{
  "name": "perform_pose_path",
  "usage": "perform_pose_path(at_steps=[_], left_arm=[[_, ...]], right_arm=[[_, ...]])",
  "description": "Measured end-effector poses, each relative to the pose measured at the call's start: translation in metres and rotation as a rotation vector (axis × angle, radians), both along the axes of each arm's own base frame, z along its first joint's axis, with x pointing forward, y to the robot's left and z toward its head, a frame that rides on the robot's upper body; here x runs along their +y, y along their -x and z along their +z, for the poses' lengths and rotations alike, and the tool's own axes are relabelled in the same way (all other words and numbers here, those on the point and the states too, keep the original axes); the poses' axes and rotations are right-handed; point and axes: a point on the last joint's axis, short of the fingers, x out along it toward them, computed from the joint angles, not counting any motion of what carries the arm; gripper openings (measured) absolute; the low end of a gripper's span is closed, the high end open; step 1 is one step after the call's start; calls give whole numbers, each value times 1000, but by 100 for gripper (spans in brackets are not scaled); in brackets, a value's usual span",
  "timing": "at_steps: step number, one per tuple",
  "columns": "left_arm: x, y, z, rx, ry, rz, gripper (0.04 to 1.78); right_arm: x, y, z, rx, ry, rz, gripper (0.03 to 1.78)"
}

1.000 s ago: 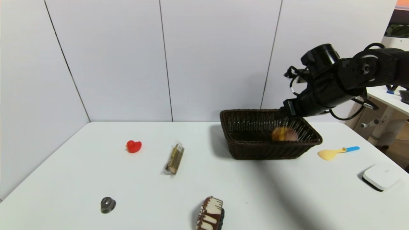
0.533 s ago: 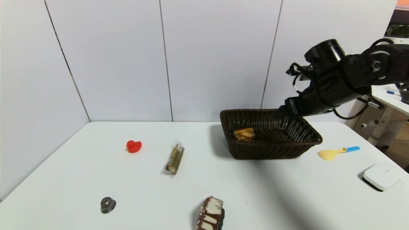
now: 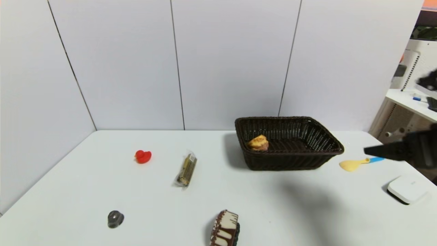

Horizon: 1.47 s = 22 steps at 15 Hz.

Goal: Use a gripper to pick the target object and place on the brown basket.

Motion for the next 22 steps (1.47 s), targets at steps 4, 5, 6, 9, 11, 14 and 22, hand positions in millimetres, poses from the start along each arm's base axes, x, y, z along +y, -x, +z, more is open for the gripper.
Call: perform_pose_path(at_steps=[4, 5, 6, 9, 11, 14, 22], left_arm=[[0, 0, 0, 0, 0, 0, 169], [0, 0, 0, 0, 0, 0, 169], [0, 0, 0, 0, 0, 0, 169], [0, 0, 0, 0, 0, 0, 169], [0, 0, 0, 0, 0, 0, 169], [0, 0, 0, 0, 0, 0, 169], [0, 0, 0, 0, 0, 0, 169]], right_arm=[[-23, 109, -66, -232, -25, -46, 169], [-25, 126, -89, -295, -26, -62, 169], [-26, 138, -112, -355, -24, -71, 169], [-26, 159, -168, -527, 13, -43, 169], [-26, 166, -180, -606, 19, -34, 169], [-25, 171, -185, -661, -5, -49, 169], [-26, 173, -188, -673, -52, -91, 169]])
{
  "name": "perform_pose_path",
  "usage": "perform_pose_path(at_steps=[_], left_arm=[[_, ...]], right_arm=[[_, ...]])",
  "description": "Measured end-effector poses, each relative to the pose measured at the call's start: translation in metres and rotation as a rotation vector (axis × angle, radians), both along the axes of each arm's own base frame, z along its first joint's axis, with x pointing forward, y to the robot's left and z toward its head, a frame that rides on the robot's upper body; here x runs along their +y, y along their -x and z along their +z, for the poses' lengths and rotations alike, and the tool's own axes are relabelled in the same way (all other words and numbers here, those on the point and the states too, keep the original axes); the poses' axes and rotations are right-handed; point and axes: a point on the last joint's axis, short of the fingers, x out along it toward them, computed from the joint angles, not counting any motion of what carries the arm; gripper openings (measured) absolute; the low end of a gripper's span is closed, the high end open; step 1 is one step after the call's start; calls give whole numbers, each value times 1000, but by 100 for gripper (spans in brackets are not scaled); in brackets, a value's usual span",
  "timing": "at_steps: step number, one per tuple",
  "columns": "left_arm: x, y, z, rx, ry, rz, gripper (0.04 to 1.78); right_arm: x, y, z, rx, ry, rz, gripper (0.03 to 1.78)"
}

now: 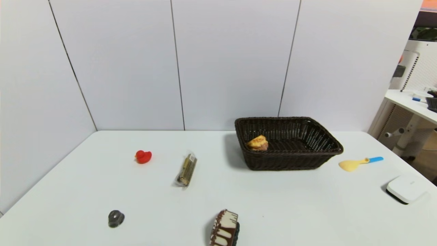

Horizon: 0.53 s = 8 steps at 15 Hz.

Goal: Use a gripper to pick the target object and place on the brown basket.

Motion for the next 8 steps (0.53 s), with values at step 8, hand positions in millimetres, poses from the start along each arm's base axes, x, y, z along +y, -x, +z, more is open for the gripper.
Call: perform_pose_path(at_steps=[8], left_arm=[[0, 0, 0, 0, 0, 0, 169]], right_arm=[[0, 0, 0, -1, -4, 2, 169]])
